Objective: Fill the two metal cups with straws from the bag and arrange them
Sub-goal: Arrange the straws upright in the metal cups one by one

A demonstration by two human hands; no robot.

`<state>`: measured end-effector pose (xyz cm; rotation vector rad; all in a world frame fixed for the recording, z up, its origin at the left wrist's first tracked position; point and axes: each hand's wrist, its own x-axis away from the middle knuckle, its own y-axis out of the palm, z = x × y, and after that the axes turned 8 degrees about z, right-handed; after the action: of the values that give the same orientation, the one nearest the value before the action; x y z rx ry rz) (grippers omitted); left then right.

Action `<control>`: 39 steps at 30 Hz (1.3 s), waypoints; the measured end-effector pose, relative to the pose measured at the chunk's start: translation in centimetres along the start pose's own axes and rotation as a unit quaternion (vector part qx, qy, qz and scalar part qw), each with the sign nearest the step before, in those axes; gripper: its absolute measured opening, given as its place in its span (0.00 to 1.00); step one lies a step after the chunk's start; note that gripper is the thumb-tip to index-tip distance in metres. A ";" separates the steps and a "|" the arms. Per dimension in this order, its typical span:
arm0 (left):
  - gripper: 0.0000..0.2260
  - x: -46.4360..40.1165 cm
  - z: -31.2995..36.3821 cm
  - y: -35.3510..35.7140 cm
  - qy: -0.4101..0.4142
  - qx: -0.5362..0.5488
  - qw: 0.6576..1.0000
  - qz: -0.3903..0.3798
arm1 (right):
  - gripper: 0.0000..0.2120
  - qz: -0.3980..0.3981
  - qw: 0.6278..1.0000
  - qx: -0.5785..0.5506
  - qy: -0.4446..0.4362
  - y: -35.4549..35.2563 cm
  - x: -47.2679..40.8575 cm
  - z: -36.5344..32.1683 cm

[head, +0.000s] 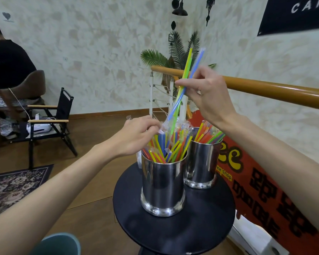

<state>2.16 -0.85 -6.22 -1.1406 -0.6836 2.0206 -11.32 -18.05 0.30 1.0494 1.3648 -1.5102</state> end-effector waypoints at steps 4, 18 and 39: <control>0.20 0.2 -0.2 0.0 -0.010 0.014 1.000 -0.002 | 0.10 0.002 0.998 -0.039 0.042 -0.1 -0.4 -1.0; 0.09 0.1 -0.4 -0.2 0.024 0.007 0.998 0.063 | 0.09 -0.219 0.881 -0.199 0.368 0.4 2.3 -3.8; 0.16 -1.8 1.1 0.6 0.127 -0.152 0.977 0.074 | 0.15 -0.341 0.824 -0.198 0.407 1.3 5.3 -4.0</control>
<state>1.66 -2.71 -5.21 -1.6390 -0.8131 1.8859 -11.56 -14.34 -5.35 1.0129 2.7576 -1.1282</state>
